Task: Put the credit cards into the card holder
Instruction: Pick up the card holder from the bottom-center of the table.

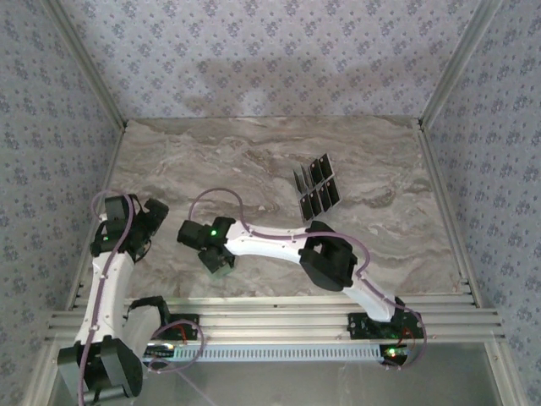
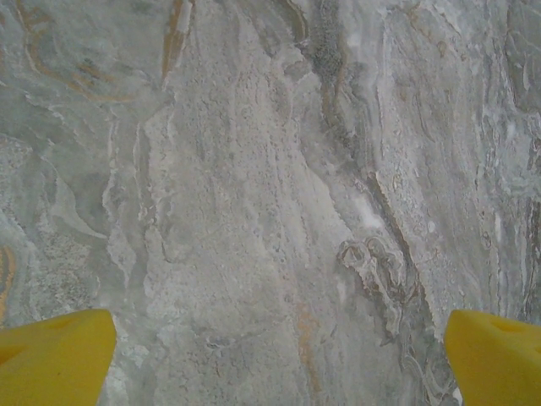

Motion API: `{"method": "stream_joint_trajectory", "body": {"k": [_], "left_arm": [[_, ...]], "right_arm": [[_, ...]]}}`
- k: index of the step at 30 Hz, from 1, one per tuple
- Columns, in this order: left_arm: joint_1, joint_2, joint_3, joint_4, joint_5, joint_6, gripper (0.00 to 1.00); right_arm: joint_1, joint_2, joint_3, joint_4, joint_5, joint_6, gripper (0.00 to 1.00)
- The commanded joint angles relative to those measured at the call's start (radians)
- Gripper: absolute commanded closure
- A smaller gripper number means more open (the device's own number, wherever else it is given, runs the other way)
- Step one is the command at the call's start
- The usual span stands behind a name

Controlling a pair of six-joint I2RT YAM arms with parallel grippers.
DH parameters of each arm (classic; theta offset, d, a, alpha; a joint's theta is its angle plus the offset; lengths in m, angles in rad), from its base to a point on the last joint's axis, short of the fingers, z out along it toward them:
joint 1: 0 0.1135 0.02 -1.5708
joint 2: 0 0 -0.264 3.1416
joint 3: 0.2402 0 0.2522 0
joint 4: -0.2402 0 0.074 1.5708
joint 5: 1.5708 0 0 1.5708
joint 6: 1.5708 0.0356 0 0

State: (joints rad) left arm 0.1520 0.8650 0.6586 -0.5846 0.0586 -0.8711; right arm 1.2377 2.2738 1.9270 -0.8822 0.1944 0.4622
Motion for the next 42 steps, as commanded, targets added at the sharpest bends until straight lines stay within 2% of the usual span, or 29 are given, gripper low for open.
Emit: {"method": "stream_joint_trajectory", "body": {"k": [1,7,10,13,19,23,31,36,42], "left_arm": [[0.013,-0.008,-0.003,-0.017,0.034,0.025,0.0],[0.021,-0.01,-0.017,-0.003,0.047,0.026,0.0],[0.023,-0.01,-0.021,0.006,0.053,0.021,0.0],[0.022,-0.01,-0.026,0.019,0.063,0.018,0.0],[0.023,-0.007,-0.027,0.028,0.075,0.023,0.0],[0.022,-0.002,-0.035,0.047,0.11,0.035,0.0],[-0.01,0.055,-0.086,0.167,0.294,0.053,0.0],[-0.142,0.065,-0.117,0.295,0.345,0.032,0.0],[-0.327,0.086,-0.173,0.496,0.311,-0.062,0.0]], "right_arm": [[-0.001,0.037,0.051,-0.052,0.022,-0.019,0.44],[-0.008,0.062,0.065,-0.054,0.033,-0.024,0.47],[-0.011,0.069,0.063,-0.054,0.049,-0.029,0.53],[-0.015,0.07,0.06,-0.053,0.058,-0.028,0.65],[-0.023,0.054,0.049,-0.048,0.057,-0.038,0.99],[-0.049,-0.023,-0.02,-0.013,0.066,-0.037,1.0],[-0.158,-0.28,-0.265,0.146,0.006,-0.007,1.0],[-0.223,-0.364,-0.354,0.209,-0.048,0.014,1.0],[-0.29,-0.425,-0.433,0.277,-0.142,0.061,1.0]]}}
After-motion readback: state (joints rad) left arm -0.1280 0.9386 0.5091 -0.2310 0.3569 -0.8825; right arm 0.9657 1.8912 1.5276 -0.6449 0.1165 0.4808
